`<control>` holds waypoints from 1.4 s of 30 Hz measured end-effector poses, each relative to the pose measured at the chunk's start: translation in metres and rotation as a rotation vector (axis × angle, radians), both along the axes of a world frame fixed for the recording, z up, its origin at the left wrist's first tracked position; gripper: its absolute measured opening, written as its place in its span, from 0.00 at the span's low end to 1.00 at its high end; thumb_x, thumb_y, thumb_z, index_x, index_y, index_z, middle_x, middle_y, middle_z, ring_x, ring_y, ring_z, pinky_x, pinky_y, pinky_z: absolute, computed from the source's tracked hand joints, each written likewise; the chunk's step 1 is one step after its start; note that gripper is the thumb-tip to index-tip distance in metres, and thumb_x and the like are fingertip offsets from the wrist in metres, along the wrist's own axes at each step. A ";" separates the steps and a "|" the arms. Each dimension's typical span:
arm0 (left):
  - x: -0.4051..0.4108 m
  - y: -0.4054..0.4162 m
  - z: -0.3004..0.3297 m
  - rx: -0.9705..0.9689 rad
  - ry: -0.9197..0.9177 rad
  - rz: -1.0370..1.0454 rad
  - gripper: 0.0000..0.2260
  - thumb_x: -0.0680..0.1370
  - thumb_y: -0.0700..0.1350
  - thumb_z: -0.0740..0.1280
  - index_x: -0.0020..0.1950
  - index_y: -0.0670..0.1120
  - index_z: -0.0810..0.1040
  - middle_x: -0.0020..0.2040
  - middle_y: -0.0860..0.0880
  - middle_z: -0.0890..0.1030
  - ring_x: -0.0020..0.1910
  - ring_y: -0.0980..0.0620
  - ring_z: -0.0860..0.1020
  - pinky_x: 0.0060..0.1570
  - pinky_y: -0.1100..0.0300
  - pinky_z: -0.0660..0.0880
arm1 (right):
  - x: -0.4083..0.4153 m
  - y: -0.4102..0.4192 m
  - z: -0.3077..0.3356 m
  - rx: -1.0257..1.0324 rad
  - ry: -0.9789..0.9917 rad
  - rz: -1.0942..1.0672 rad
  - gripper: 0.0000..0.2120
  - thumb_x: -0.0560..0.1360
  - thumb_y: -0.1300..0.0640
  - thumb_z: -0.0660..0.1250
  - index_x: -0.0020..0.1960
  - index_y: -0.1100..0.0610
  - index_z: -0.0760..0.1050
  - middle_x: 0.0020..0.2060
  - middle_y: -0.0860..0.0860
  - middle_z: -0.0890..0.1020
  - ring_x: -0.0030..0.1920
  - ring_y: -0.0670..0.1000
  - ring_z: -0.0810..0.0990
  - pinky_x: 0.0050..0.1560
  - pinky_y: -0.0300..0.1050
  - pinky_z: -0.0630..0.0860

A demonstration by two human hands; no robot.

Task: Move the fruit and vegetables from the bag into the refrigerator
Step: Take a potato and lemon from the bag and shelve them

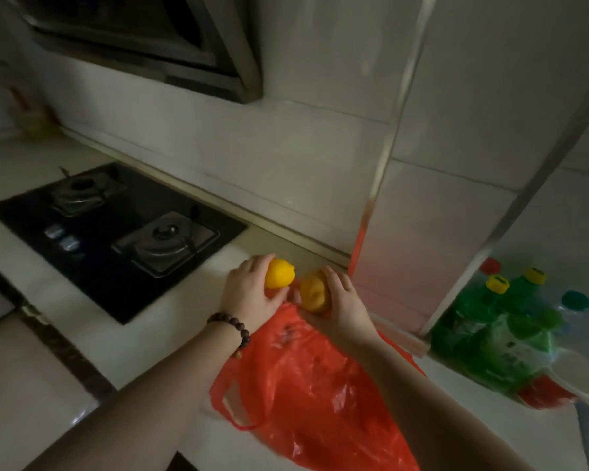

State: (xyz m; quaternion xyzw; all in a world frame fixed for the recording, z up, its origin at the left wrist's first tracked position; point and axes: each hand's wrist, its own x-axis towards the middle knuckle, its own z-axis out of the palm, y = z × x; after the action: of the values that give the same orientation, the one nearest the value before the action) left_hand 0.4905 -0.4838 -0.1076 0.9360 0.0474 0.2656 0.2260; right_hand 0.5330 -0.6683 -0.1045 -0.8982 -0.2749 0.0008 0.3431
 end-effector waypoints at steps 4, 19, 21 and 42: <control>-0.028 0.038 0.012 -0.015 -0.008 0.125 0.25 0.68 0.49 0.75 0.61 0.44 0.74 0.53 0.43 0.79 0.49 0.42 0.78 0.46 0.47 0.77 | -0.007 0.048 0.012 0.018 -0.005 0.118 0.41 0.68 0.45 0.73 0.74 0.50 0.55 0.67 0.51 0.65 0.64 0.53 0.70 0.59 0.46 0.70; -0.209 0.237 0.045 -0.133 0.009 0.699 0.28 0.72 0.55 0.70 0.70 0.49 0.66 0.63 0.48 0.73 0.60 0.46 0.72 0.61 0.46 0.70 | -0.100 0.308 0.048 0.031 -0.010 0.629 0.43 0.68 0.47 0.73 0.74 0.48 0.52 0.70 0.50 0.62 0.66 0.53 0.69 0.63 0.45 0.68; -0.233 0.264 0.050 -0.142 0.009 0.748 0.28 0.73 0.55 0.69 0.69 0.50 0.66 0.64 0.49 0.72 0.60 0.48 0.72 0.62 0.50 0.69 | -0.119 0.344 0.053 0.033 -0.019 0.671 0.42 0.69 0.48 0.73 0.74 0.49 0.52 0.70 0.51 0.62 0.66 0.53 0.70 0.63 0.45 0.68; -0.430 0.558 0.097 -0.053 -0.043 1.052 0.26 0.74 0.55 0.69 0.68 0.48 0.67 0.65 0.49 0.72 0.61 0.47 0.72 0.63 0.49 0.65 | -0.273 0.685 0.091 0.099 -0.105 0.884 0.41 0.67 0.51 0.75 0.73 0.48 0.56 0.70 0.50 0.62 0.65 0.55 0.69 0.59 0.50 0.73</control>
State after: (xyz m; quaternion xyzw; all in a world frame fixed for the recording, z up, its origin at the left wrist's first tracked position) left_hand 0.0610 0.0746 -0.0105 0.7739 0.5130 0.3612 0.0864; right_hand 0.2596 0.0168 -0.0136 -0.6759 -0.6489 0.0887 0.3380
